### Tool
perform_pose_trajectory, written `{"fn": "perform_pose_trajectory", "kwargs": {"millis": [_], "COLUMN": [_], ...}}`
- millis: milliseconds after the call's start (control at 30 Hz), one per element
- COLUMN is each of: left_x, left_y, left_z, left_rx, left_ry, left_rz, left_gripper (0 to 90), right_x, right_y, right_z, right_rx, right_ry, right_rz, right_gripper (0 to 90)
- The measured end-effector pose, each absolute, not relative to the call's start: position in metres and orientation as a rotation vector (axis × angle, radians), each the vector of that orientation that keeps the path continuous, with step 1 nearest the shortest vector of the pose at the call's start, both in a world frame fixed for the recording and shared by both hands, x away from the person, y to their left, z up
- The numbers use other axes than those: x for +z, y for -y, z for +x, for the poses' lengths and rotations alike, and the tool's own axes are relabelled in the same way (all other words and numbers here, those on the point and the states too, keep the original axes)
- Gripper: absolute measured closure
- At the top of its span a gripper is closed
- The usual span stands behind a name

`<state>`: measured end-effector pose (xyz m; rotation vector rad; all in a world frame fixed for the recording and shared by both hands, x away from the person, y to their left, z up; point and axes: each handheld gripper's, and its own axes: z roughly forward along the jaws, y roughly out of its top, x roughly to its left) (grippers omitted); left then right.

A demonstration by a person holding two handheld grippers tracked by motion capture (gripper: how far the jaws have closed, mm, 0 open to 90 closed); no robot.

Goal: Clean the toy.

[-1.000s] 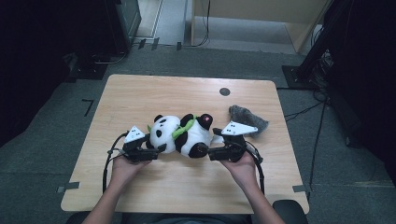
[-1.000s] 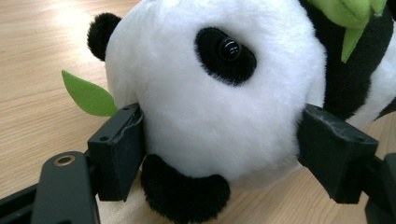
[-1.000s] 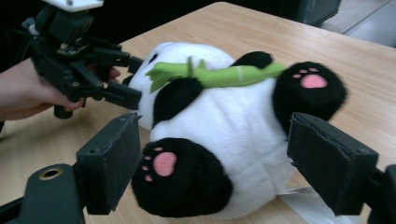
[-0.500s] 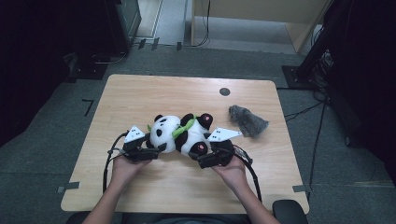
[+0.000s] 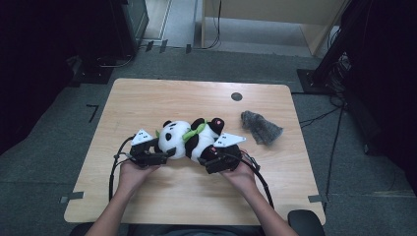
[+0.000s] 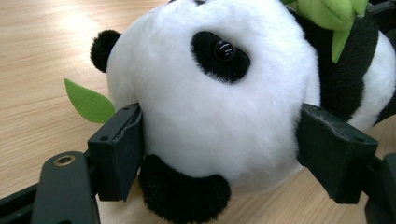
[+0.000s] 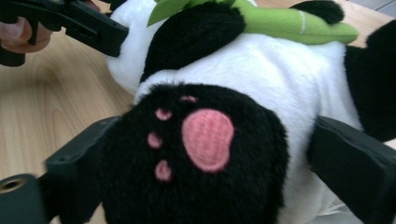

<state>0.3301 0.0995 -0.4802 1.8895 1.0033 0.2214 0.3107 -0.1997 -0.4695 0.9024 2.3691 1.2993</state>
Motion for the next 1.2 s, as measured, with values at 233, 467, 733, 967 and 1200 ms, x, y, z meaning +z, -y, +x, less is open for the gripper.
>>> {"fn": "perform_pose_trajectory", "kwargs": {"millis": [233, 467, 733, 967, 1200], "left_x": [-0.478, -0.478, -0.467, -0.464, -0.471], "left_y": [-0.097, -0.095, -0.107, -0.113, -0.107], "left_z": [0.335, 0.338, 0.334, 0.329, 0.322], "left_rx": [0.217, 0.233, 0.264, 0.282, 0.299], "left_ry": [-1.012, -1.003, -0.902, -0.856, -0.792], "left_rz": [1.896, 1.898, 1.876, 1.881, 1.882], "left_gripper": [19.9, 18.4, 19.7, 16.6, 11.7], "right_x": [-0.475, -0.469, -0.445, -0.429, -0.408], "right_y": [0.200, 0.201, 0.211, 0.223, 0.232], "right_z": [0.316, 0.321, 0.338, 0.342, 0.332], "right_rx": [1.235, 1.179, 1.224, 1.276, 1.359], "right_ry": [-2.334, -2.349, -2.359, -2.362, -2.356], "right_rz": [0.849, 0.831, 0.966, 1.027, 1.019], "right_gripper": [17.4, 40.1, 55.2, 56.2, 56.4]}}
